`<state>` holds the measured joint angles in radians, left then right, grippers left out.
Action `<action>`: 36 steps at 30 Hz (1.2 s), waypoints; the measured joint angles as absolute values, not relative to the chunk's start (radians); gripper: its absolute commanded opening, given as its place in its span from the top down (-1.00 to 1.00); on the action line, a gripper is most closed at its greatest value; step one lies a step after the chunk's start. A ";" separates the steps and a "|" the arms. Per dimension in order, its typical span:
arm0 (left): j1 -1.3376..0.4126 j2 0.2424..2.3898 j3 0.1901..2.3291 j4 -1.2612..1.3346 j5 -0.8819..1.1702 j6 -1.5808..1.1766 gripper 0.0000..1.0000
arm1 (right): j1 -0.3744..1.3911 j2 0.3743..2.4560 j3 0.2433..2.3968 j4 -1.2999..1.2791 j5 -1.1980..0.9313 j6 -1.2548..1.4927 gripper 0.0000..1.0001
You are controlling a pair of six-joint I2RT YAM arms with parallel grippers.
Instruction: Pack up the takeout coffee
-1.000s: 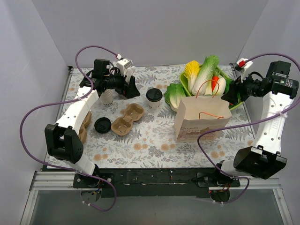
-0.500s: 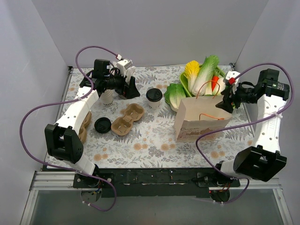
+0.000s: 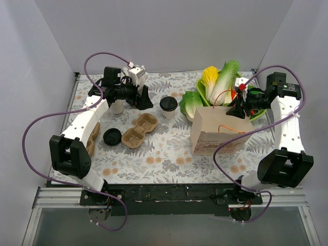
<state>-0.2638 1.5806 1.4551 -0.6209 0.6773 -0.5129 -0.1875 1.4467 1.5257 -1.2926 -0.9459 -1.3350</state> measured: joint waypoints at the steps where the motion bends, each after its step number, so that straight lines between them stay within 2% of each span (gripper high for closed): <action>1: -0.264 1.581 1.454 -0.621 0.677 -0.513 -0.96 | -0.182 1.447 1.526 -1.293 -0.946 -1.332 0.35; 4: -0.264 1.581 1.448 -0.624 0.669 -0.501 -0.96 | -0.172 1.445 1.525 -1.292 -0.940 -1.327 0.97; 14: -0.266 1.529 1.316 -0.696 0.488 -0.372 -0.96 | -0.123 1.272 1.446 -1.278 -0.879 -1.257 0.97; 19: -0.266 1.458 1.183 -0.755 0.403 -0.338 -0.96 | 0.044 1.108 1.319 -1.129 -0.838 -1.079 0.97; 23: -0.266 1.428 1.148 -0.801 0.355 -0.315 -0.86 | 0.155 0.959 1.184 -0.956 -0.738 -0.932 0.97; 36: -0.290 1.436 1.094 -0.803 0.347 -0.259 -0.73 | 0.173 0.828 1.163 -0.783 -0.611 -0.725 0.97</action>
<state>-0.2897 1.4364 1.0943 -0.8032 0.3473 -0.2588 0.1726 0.8284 1.1629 -0.7830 -0.6109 -0.7250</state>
